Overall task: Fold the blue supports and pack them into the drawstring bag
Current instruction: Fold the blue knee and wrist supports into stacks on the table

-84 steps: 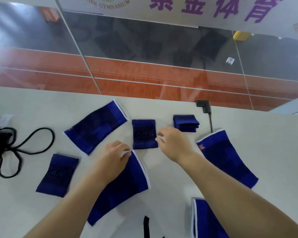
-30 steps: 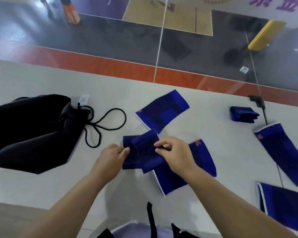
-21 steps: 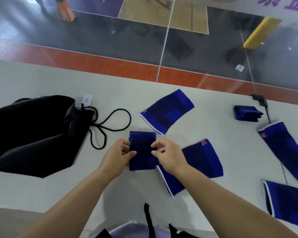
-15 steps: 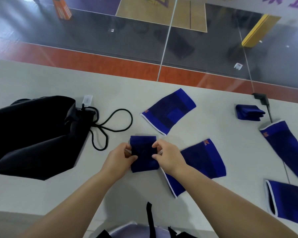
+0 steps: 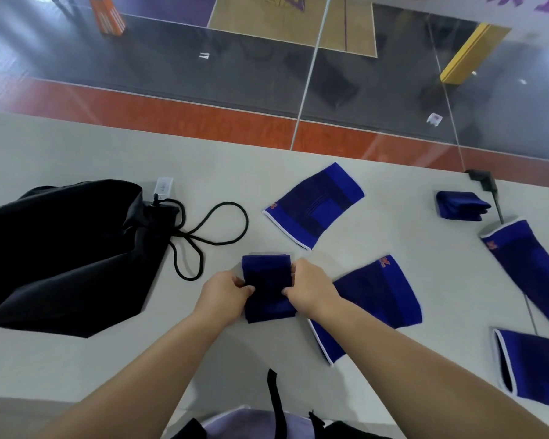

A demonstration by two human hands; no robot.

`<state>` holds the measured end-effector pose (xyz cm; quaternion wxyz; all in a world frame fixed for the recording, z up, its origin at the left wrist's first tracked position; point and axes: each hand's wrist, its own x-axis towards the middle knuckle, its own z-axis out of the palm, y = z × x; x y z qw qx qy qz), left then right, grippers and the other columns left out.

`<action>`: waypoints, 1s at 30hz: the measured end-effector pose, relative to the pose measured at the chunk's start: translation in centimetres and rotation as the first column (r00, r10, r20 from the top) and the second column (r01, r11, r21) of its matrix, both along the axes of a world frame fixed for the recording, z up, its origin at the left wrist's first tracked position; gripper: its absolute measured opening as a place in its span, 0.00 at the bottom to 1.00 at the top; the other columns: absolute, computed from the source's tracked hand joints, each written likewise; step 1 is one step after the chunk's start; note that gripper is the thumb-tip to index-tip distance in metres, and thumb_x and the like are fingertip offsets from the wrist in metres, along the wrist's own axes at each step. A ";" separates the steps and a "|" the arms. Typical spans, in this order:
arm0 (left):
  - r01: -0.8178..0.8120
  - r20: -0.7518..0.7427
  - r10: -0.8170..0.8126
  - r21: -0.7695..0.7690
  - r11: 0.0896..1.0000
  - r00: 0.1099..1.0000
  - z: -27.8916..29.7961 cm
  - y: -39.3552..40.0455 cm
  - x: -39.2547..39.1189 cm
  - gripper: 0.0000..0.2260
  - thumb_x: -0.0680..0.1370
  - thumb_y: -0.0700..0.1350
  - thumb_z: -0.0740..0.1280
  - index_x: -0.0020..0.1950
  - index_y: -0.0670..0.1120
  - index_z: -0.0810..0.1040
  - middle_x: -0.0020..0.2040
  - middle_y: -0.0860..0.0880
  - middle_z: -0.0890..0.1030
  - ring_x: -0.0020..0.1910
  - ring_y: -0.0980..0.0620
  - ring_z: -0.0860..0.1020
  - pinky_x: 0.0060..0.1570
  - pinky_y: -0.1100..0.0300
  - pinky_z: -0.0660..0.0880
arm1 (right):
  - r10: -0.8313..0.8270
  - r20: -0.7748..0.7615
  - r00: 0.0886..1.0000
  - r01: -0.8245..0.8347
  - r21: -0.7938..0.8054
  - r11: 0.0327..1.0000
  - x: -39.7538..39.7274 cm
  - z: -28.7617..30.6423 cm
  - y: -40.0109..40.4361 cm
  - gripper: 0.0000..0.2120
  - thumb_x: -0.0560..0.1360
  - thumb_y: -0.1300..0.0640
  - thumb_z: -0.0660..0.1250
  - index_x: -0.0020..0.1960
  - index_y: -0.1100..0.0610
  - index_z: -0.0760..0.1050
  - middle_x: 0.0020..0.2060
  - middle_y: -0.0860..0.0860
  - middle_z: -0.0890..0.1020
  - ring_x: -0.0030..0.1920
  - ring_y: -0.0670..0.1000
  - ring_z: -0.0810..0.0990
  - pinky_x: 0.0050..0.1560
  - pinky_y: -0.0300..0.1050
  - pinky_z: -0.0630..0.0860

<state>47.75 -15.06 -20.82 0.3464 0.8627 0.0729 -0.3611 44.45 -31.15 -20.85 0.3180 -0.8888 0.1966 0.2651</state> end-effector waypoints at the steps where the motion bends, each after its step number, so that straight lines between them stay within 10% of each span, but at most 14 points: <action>1: -0.015 -0.039 0.015 -0.017 1.000 0.999 0.0 0.0 0.2 0.08 0.76 0.45 0.66 0.43 0.40 0.81 0.37 0.45 0.81 0.36 0.48 0.77 0.43 0.54 0.76 | 0.025 -0.003 1.000 -0.025 -0.014 1.000 0.1 0.1 0.1 0.12 0.74 0.61 0.67 0.55 0.60 0.69 0.49 0.55 0.80 0.47 0.54 0.78 0.46 0.47 0.75; 12: -0.395 -0.235 0.321 -0.442 0.806 0.917 1.9 0.5 0.8 0.09 0.75 0.34 0.67 0.42 0.43 0.69 0.45 0.41 0.80 0.44 0.42 0.81 0.47 0.49 0.80 | -0.297 0.054 0.953 0.251 0.407 0.879 -0.6 2.1 -2.1 0.13 0.73 0.60 0.70 0.53 0.53 0.70 0.48 0.53 0.81 0.47 0.53 0.80 0.46 0.44 0.78; 16: -0.371 -0.176 0.328 -0.510 0.776 0.928 3.1 0.3 0.9 0.08 0.76 0.36 0.67 0.47 0.44 0.69 0.43 0.41 0.80 0.35 0.48 0.80 0.33 0.59 0.79 | -0.389 0.078 0.918 0.296 0.519 0.802 -1.2 3.3 -2.6 0.18 0.73 0.59 0.71 0.57 0.52 0.66 0.43 0.56 0.84 0.46 0.59 0.83 0.52 0.50 0.80; 21: -0.288 -0.160 0.239 -0.507 0.812 0.958 3.7 -0.2 0.8 0.13 0.76 0.36 0.68 0.59 0.43 0.73 0.49 0.43 0.83 0.46 0.45 0.83 0.49 0.49 0.80 | -0.366 0.129 0.922 0.256 0.507 0.823 -1.8 4.7 -3.0 0.17 0.74 0.62 0.70 0.60 0.53 0.71 0.44 0.48 0.84 0.44 0.48 0.83 0.42 0.37 0.79; 30: -0.085 -0.117 0.013 -0.636 0.767 0.993 5.3 -0.5 0.6 0.14 0.78 0.34 0.61 0.51 0.53 0.77 0.42 0.46 0.80 0.40 0.45 0.79 0.38 0.52 0.80 | -0.384 0.060 0.921 0.253 0.658 0.709 -3.0 6.5 -4.1 0.16 0.77 0.68 0.62 0.54 0.47 0.74 0.36 0.45 0.82 0.30 0.43 0.77 0.28 0.40 0.70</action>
